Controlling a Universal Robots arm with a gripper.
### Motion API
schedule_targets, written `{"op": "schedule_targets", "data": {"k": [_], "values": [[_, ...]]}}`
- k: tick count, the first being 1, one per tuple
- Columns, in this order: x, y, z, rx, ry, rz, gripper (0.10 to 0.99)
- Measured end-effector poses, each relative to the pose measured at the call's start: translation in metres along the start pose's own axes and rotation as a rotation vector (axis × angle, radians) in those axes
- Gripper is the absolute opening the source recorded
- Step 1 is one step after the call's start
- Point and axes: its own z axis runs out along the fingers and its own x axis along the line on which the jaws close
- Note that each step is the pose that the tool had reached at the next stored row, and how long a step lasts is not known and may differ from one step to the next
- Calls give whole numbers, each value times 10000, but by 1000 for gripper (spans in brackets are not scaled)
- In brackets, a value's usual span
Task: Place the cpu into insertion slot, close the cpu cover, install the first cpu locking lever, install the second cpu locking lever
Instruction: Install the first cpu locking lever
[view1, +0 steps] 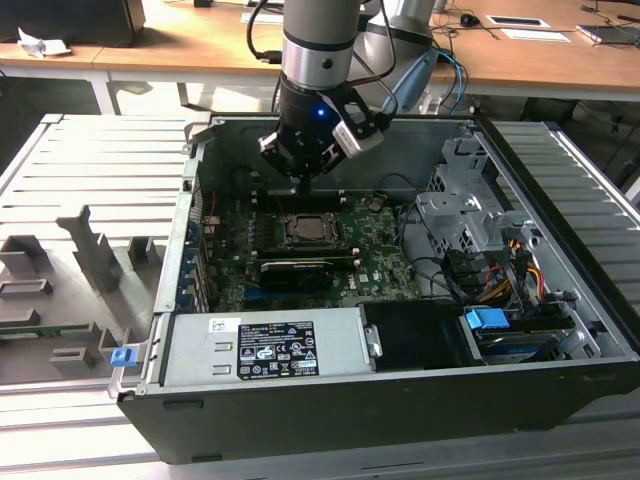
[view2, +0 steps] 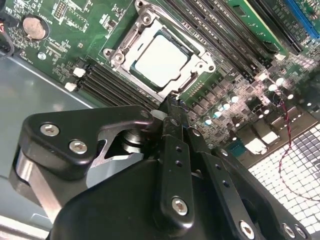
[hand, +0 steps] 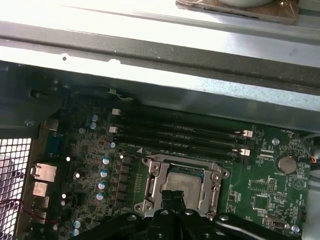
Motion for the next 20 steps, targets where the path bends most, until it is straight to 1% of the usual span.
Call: {"op": "schedule_targets", "data": {"k": [6, 9, 20], "values": [[0, 0, 0, 8, 20, -326, 106], [0, 0, 0, 24, 63, -1011, 106], [0, 0, 0, 39, 102, -1620, 106]]}}
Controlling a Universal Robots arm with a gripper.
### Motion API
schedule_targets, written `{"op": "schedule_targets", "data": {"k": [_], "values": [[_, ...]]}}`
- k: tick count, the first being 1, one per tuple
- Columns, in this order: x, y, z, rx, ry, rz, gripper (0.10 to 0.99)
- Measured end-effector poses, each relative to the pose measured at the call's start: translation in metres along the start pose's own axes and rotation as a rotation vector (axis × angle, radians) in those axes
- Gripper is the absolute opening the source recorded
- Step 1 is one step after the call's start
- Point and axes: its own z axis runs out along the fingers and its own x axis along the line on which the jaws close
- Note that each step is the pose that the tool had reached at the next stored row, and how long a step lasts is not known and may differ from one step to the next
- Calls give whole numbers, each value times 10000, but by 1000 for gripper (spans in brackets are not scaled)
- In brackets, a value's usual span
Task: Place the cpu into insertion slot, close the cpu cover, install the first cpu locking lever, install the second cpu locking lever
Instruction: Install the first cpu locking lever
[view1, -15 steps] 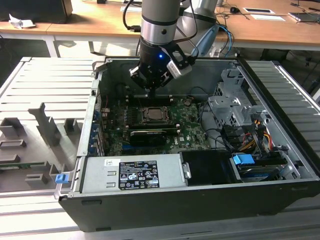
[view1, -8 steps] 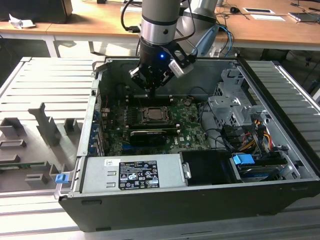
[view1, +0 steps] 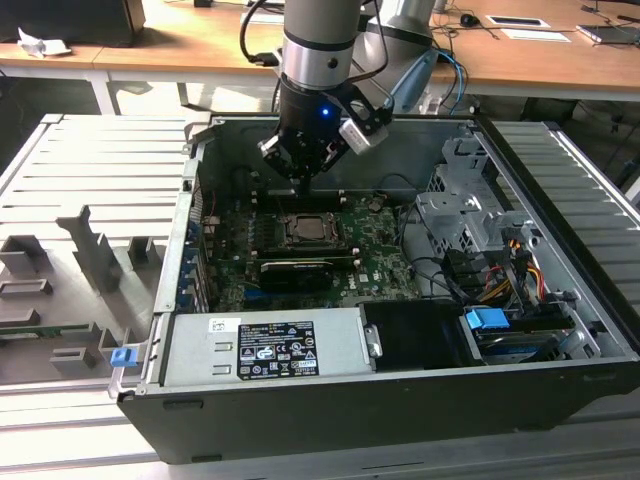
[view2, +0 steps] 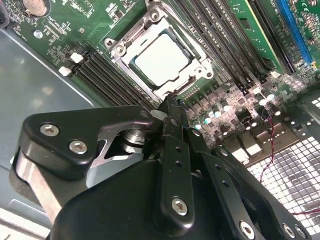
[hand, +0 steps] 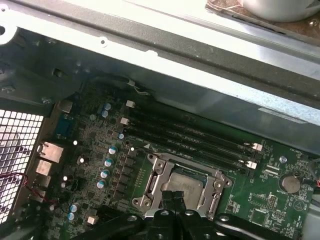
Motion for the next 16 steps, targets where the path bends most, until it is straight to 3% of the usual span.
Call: {"op": "schedule_targets", "data": {"k": [16], "values": [[0, 0, 0, 21, 56, -887, 106]]}}
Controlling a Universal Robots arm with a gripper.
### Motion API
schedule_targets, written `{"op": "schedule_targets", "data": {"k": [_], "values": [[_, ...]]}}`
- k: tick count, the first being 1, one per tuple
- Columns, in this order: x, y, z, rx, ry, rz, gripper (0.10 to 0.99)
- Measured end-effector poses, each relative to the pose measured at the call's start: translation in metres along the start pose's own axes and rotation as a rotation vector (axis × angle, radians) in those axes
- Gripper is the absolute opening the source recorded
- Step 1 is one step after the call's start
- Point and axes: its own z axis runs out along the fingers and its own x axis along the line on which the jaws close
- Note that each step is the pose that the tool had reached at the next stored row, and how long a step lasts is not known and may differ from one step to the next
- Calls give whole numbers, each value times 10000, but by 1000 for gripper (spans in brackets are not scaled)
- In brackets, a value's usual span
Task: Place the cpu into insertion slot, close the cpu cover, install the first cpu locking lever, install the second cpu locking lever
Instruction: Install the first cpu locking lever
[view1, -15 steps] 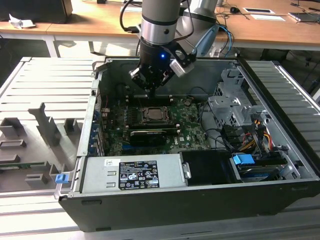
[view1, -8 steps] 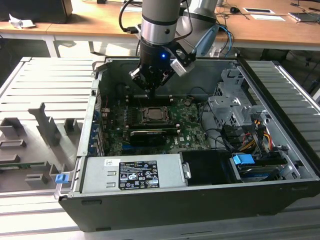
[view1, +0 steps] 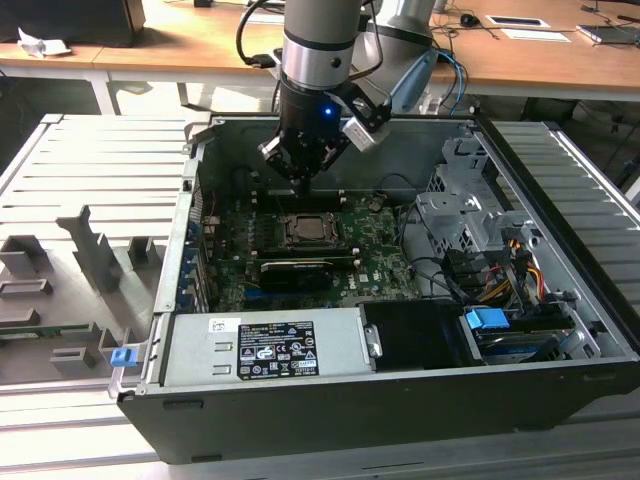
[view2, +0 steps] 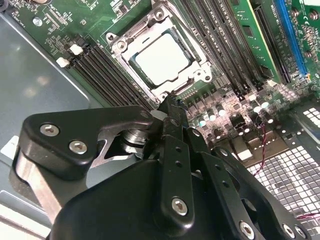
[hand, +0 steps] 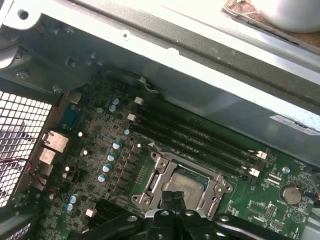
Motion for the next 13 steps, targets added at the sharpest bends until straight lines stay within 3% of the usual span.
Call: {"op": "schedule_targets", "data": {"k": [13], "values": [[0, 0, 0, 18, 48, -775, 106]]}}
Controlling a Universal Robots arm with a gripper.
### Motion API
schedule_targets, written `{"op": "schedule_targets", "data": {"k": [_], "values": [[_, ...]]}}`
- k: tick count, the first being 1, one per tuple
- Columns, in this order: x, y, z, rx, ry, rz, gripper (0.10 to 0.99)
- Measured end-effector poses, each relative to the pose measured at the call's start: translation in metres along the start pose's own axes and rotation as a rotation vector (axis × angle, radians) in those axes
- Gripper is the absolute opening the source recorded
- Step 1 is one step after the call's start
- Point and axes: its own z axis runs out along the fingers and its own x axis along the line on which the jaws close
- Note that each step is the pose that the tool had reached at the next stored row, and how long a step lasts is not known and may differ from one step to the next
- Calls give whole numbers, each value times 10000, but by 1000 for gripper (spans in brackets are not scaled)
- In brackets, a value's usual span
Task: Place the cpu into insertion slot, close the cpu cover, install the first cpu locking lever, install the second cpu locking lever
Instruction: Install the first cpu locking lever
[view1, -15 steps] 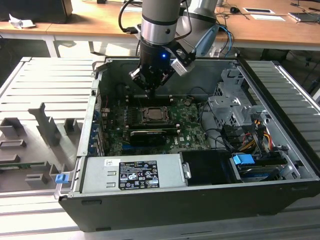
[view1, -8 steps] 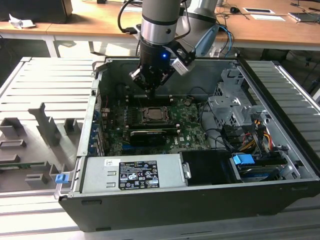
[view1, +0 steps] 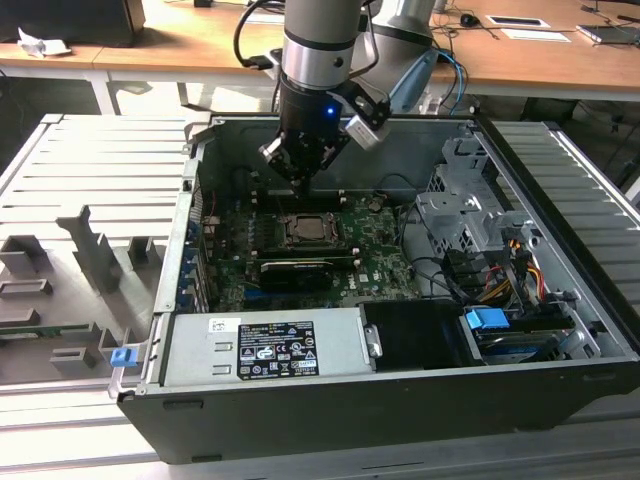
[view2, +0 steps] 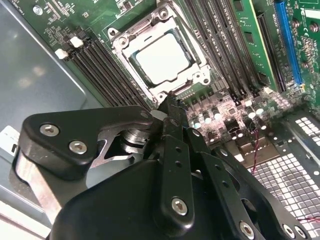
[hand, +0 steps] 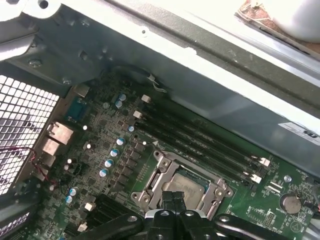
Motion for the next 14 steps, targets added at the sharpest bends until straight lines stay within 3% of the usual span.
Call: {"op": "schedule_targets", "data": {"k": [14], "values": [[0, 0, 0, 19, 51, -795, 106]]}}
